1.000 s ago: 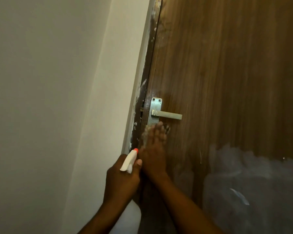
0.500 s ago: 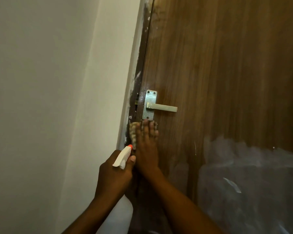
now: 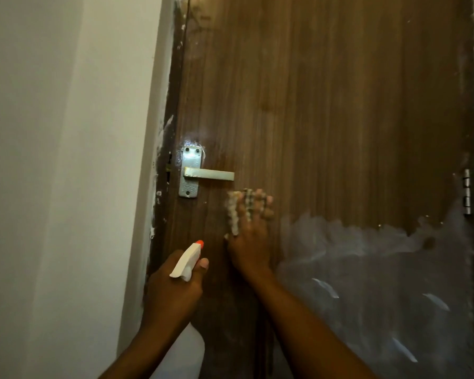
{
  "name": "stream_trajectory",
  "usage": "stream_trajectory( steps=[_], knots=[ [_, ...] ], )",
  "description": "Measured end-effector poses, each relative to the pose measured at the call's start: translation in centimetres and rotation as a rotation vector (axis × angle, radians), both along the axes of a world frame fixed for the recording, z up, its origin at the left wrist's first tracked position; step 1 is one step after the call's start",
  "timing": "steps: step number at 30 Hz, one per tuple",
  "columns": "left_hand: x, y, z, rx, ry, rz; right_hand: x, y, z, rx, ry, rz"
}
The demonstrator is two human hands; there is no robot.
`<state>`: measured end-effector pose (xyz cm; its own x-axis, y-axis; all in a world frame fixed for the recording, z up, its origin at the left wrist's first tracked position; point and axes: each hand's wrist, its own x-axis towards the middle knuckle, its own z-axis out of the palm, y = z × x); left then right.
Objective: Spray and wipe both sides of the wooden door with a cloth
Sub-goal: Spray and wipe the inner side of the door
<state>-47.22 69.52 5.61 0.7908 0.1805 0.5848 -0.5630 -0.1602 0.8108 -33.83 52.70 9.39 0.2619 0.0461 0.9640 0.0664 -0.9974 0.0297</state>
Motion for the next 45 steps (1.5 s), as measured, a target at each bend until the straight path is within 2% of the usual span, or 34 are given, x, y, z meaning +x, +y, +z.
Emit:
stream_trajectory(
  steps=[2, 4, 6, 8, 10, 13, 14, 16, 18, 20, 22, 26, 28, 30, 33, 34, 35, 36, 38, 39, 40, 42, 44, 45],
  knots=[
    [0.1, -1.2, 0.1, 0.006, 0.020, -0.017, 0.8, 0.4, -2.7, -0.183, 0.039, 0.081],
    [0.2, -2.8, -0.1, 0.016, 0.051, -0.032, 0.1, -2.8, -7.4, -0.340, 0.032, 0.118],
    [-0.3, -4.3, -0.4, 0.042, 0.002, -0.030, -1.4, -8.3, -10.5, -0.376, 0.035, 0.075],
    [-1.2, -5.8, -0.6, 0.044, -0.065, -0.042, -2.4, -13.5, -10.2, -0.217, 0.023, -0.020],
    [-1.8, -7.3, -0.5, 0.017, -0.098, -0.057, -2.8, -15.5, -6.5, -0.012, 0.013, -0.109],
    [-2.1, -9.5, 0.0, -0.024, -0.098, -0.089, -2.5, -12.6, -1.0, 0.127, -0.063, -0.038],
    [-2.1, -10.1, 0.2, -0.039, -0.102, -0.087, -2.1, -11.4, -0.6, 0.099, -0.049, -0.011],
    [-2.0, -11.6, 0.4, -0.040, -0.124, -0.082, -1.6, -11.0, -2.4, -0.094, -0.031, 0.049],
    [-2.0, -13.2, 0.6, -0.008, -0.124, -0.077, -1.3, -13.4, -6.3, -0.312, -0.031, 0.100],
    [-2.1, -14.4, 0.5, -0.008, -0.093, -0.076, -2.1, -17.0, -9.4, -0.426, -0.009, 0.073],
    [-1.9, -15.5, 0.1, -0.038, -0.071, -0.106, -3.0, -21.0, -9.5, -0.336, -0.039, 0.011],
    [-1.4, -17.4, -0.5, 0.027, -0.065, -0.159, -4.3, -25.2, -3.1, 0.225, -0.080, -0.108],
    [-1.2, -18.1, -0.6, 0.075, -0.068, -0.177, -4.4, -25.4, -1.9, 0.285, -0.099, -0.074],
    [-1.0, -18.7, -0.7, 0.077, -0.062, -0.215, -4.1, -25.7, -3.4, 0.168, -0.080, -0.023],
    [-0.6, -19.2, -1.0, 0.037, -0.053, -0.256, -4.7, -28.9, -8.2, -0.283, 0.015, -0.031],
    [-0.4, -19.3, -0.9, 0.044, -0.052, -0.270, -5.4, -30.2, -8.7, -0.342, 0.050, -0.050],
    [-0.1, -19.2, -0.9, 0.067, -0.055, -0.288, -5.6, -31.2, -8.6, -0.292, 0.049, -0.073],
    [0.1, -19.2, -0.9, 0.094, -0.060, -0.302, -5.9, -31.2, -7.7, -0.151, 0.025, -0.105],
    [0.6, -19.1, -0.8, 0.122, -0.086, -0.310, -5.4, -29.2, -3.8, 0.245, -0.065, -0.130],
    [0.9, -19.1, -0.6, 0.123, -0.108, -0.306, -4.8, -27.4, -1.8, 0.356, -0.099, -0.102],
    [1.2, -19.3, -0.4, 0.128, -0.128, -0.313, -4.4, -25.7, -0.6, 0.363, -0.122, -0.088],
    [1.8, -19.8, -0.1, 0.126, -0.156, -0.329, -3.5, -23.8, -1.6, 0.150, -0.151, -0.063],
    [2.2, -20.5, 0.2, 0.145, -0.119, -0.359, -3.6, -24.3, -6.4, -0.074, -0.137, -0.048],
    [2.3, -20.9, 0.4, 0.158, -0.106, -0.376, -4.1, -25.6, -8.8, -0.107, -0.092, -0.081]
  ],
)
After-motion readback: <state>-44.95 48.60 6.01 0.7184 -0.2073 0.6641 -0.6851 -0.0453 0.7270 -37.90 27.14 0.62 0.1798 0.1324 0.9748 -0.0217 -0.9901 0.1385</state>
